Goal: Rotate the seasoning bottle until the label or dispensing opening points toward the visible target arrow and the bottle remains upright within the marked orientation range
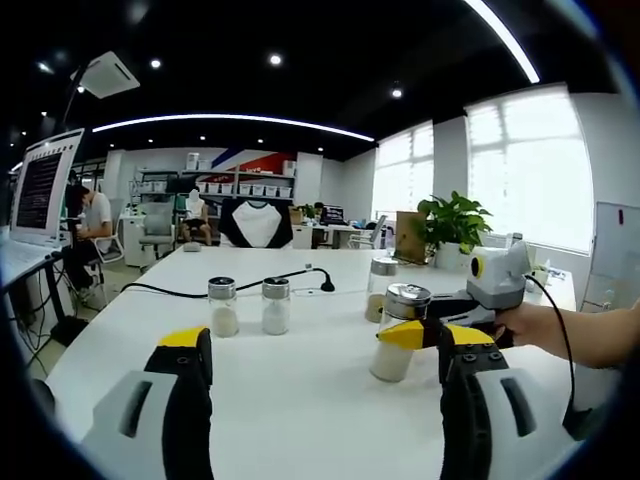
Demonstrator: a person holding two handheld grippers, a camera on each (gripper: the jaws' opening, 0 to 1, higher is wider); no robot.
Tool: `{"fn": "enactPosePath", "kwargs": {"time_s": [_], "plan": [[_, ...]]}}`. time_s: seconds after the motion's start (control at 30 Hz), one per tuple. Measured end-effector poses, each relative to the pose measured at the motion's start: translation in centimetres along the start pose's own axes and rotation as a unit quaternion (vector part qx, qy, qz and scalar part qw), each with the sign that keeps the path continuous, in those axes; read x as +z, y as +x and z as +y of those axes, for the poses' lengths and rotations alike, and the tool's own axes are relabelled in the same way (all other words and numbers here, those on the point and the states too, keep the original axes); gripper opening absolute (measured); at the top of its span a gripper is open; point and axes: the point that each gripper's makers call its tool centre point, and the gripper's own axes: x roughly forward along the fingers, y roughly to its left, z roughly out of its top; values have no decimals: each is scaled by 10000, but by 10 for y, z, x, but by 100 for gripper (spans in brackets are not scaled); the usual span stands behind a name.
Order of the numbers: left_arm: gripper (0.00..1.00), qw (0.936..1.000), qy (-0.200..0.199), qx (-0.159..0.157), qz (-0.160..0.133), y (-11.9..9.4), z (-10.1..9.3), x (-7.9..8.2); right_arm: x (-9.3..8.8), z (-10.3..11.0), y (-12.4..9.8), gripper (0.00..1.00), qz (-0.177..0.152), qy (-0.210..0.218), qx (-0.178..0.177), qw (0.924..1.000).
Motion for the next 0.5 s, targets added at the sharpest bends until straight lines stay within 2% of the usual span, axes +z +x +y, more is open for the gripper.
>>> {"fn": "enactPosePath", "kwargs": {"time_s": [0.2, 0.27, 0.5], "plan": [[99, 10000, 6, -43, 13, 0, -3, 0, -1, -1, -1, 42, 43, 87, -408, 9991], [99, 10000, -15, -68, -68, 0, -5, 2, -1, -2, -1, 42, 35, 119, -551, 9984], [99, 10000, -8, -41, -11, 1, -5, 0, -3, -7, 1, 42, 134, 205, -912, 9955]]}}
